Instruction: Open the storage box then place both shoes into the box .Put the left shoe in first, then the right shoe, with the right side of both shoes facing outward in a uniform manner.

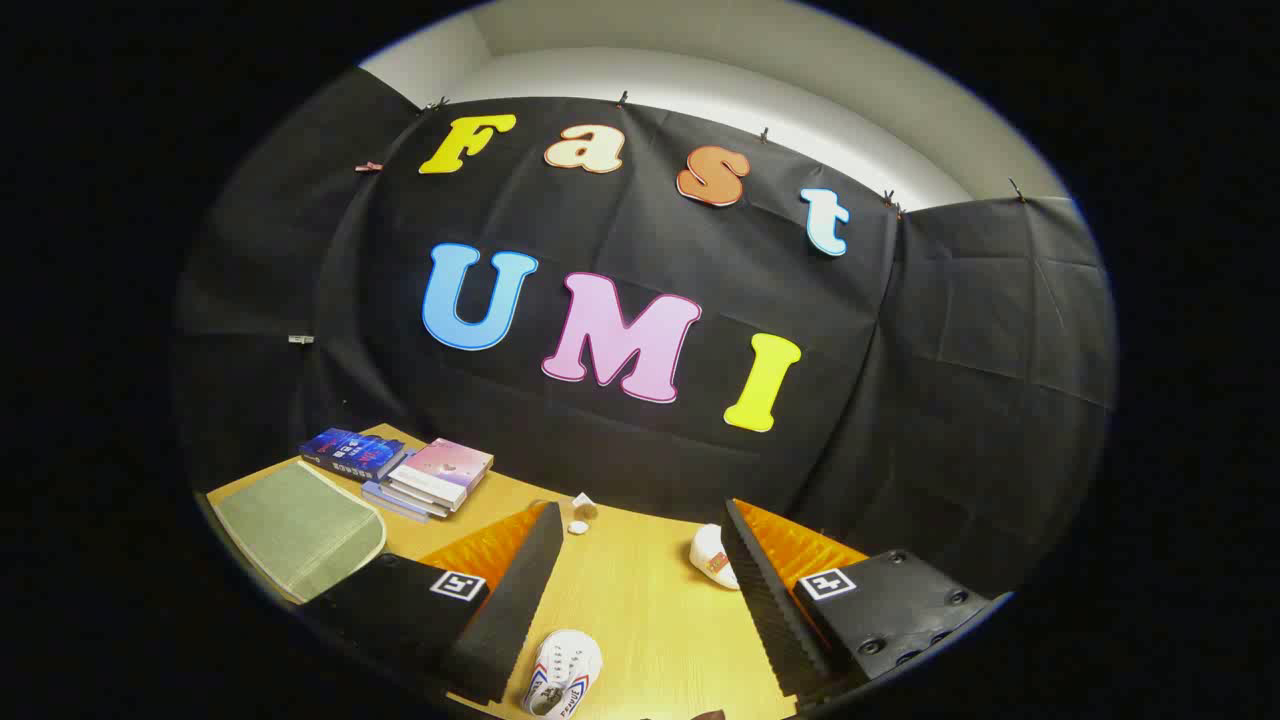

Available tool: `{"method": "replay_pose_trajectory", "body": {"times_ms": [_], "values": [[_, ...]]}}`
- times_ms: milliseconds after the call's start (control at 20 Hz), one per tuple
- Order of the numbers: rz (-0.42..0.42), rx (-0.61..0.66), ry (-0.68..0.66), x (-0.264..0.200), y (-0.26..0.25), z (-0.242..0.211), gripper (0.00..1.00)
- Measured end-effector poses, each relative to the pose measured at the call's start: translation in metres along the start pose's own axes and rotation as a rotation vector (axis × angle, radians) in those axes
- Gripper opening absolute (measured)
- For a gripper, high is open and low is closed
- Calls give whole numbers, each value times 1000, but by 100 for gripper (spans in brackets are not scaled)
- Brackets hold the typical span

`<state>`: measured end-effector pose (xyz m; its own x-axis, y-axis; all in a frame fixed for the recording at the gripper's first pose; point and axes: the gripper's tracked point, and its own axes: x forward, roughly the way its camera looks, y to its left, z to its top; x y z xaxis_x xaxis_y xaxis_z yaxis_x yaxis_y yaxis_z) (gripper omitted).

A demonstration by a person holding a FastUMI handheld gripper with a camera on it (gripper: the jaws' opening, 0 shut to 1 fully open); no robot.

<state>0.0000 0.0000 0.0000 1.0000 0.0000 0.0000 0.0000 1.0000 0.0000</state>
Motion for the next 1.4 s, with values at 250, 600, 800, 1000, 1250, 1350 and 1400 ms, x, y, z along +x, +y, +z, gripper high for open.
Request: {"method": "replay_pose_trajectory", "body": {"times_ms": [250, 600, 800, 1000, 1250, 1350, 1400], "values": [[6, 3, 22, 3, 2, -7, 97], [22, 11, 26, 5, 10, -12, 97], [27, 3, 28, 7, 13, -14, 97], [34, 4, 33, 8, 16, -16, 97], [40, -2, 30, 10, 18, -17, 98], [41, -6, 29, 9, 18, -18, 98], [41, -6, 27, 9, 18, -17, 97]]}}
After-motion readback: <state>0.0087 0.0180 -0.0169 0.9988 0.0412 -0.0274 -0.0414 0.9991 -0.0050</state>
